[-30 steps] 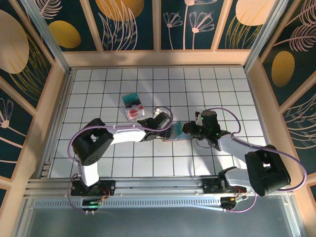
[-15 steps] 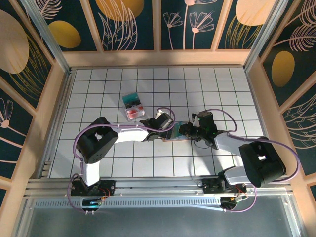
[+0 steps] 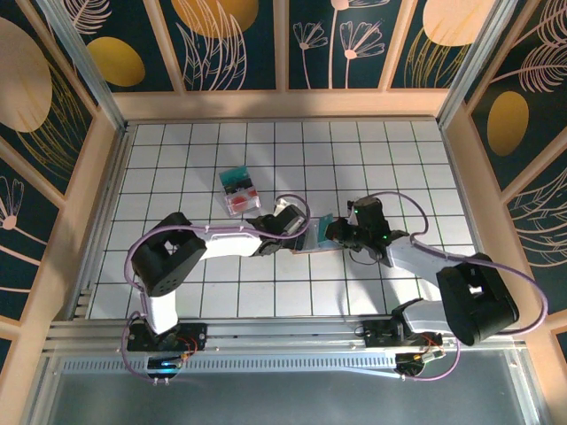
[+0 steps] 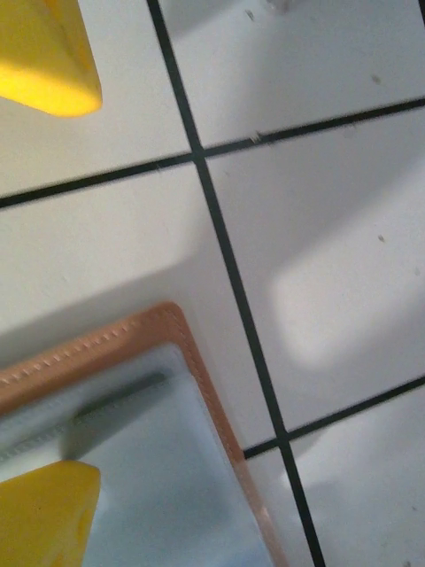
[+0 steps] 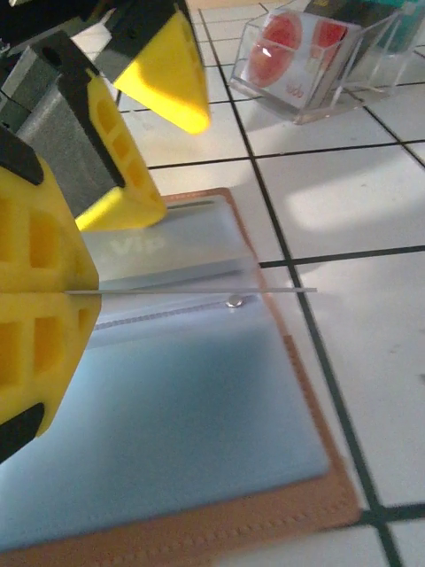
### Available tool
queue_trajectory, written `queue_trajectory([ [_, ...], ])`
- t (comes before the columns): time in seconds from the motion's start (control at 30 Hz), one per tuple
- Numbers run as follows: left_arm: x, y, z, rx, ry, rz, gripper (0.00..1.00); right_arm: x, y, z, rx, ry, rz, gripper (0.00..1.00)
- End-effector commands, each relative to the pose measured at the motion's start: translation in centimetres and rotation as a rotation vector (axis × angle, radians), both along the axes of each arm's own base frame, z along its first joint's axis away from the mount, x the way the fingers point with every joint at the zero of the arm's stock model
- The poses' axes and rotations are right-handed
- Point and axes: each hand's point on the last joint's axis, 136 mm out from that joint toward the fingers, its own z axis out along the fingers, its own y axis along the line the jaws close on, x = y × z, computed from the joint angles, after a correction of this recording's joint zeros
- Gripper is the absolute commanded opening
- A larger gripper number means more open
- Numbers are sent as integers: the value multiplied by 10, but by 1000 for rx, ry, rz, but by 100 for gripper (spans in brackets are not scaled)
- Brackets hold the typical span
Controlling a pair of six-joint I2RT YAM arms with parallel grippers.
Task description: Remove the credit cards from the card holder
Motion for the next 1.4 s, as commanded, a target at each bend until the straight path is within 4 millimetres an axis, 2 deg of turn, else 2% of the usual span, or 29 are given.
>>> queue_trajectory([
  [0.0, -1, 9, 22, -20, -34, 44, 99, 5, -12, 15, -77, -59, -18, 0],
  [0.1, 2, 9, 44, -78, -70, 73, 99, 5, -12, 31, -58, -114, -15, 0],
  [0.13, 3, 7, 60, -119, -93, 79, 99, 4, -10, 38, -42, -138, -10, 0],
  [0.2, 5, 4, 78, -183, -117, 81, 99, 4, -7, 51, -9, -190, 1, 0],
  [0.3, 3, 2, 101, -303, -134, 74, 99, 3, -2, 76, 59, -288, 22, 0],
  [0.4, 2, 1, 127, -494, -139, 56, 99, 0, 4, 101, 128, -375, 51, 0],
  [0.53, -1, -1, 161, -752, -136, -18, 98, -7, 13, 131, 221, -476, 102, 0],
  [0.67, -7, -9, 190, -848, -167, -103, 97, -17, 24, 158, 323, -560, 174, 0],
  [0.87, -16, -24, 219, -968, -188, -220, 91, -33, 44, 186, 441, -634, 285, 0],
  [1.1, -24, -30, 238, -1040, -209, -296, 82, -39, 61, 198, 462, -660, 343, 0],
  [1.23, -29, -30, 246, -1079, -218, -320, 68, -36, 63, 202, 470, -666, 347, 0],
  [1.37, -33, -32, 251, -1105, -213, -348, 48, -40, 72, 207, 506, -665, 381, 0],
])
